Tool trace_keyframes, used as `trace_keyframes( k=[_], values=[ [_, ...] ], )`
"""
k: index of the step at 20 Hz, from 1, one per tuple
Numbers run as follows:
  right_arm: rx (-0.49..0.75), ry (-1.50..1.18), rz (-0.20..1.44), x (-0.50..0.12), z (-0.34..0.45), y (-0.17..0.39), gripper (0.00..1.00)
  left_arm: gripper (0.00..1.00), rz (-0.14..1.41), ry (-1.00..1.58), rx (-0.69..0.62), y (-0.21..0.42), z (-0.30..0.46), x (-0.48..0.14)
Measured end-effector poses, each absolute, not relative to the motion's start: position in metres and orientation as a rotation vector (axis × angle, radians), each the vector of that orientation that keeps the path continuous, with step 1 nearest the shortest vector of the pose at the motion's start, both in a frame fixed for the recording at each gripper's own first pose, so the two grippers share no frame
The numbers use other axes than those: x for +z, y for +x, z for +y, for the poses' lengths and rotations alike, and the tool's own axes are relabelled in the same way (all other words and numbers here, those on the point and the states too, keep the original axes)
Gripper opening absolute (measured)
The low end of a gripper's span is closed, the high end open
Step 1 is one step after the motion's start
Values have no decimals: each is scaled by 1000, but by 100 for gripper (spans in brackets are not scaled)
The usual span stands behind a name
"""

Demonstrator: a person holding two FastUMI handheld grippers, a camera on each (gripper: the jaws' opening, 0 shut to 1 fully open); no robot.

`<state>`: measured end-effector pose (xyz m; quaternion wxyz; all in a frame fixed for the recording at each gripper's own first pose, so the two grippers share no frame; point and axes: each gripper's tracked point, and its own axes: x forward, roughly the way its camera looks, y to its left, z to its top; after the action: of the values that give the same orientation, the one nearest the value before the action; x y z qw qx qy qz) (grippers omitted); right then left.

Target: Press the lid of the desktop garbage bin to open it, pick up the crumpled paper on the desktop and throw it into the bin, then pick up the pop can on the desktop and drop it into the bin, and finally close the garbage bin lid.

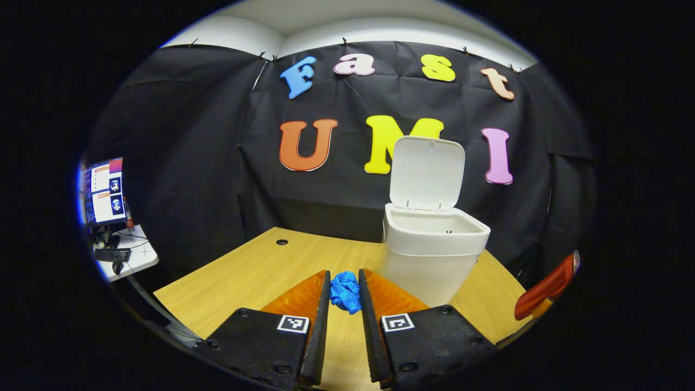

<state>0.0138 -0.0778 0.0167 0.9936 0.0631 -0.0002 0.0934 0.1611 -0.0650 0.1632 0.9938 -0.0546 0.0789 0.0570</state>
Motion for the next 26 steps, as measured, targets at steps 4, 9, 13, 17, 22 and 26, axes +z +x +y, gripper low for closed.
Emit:
trace_keyframes(
  k=[4, 9, 13, 17, 22, 26],
  values=[
    [174, 148, -28, 26, -94, 10, 75, 34, 85, -84, 95, 192, -74, 221],
    [124, 156, -60, 33, -124, 7, 74, 34, -19, -96, -21, 253, -119, 297],
    [103, 173, -90, 41, -139, 1, 75, 34, -35, -108, -81, 300, -157, 315],
    [96, 165, -91, 40, -145, 2, 74, 35, -18, -128, -155, 338, -186, 301],
    [83, 165, -106, 42, -154, 2, 74, 38, 58, -140, -167, 363, -202, 270],
    [75, 166, -96, 38, -155, 7, 74, 38, 65, -80, -204, 363, -225, 258]
  ],
)
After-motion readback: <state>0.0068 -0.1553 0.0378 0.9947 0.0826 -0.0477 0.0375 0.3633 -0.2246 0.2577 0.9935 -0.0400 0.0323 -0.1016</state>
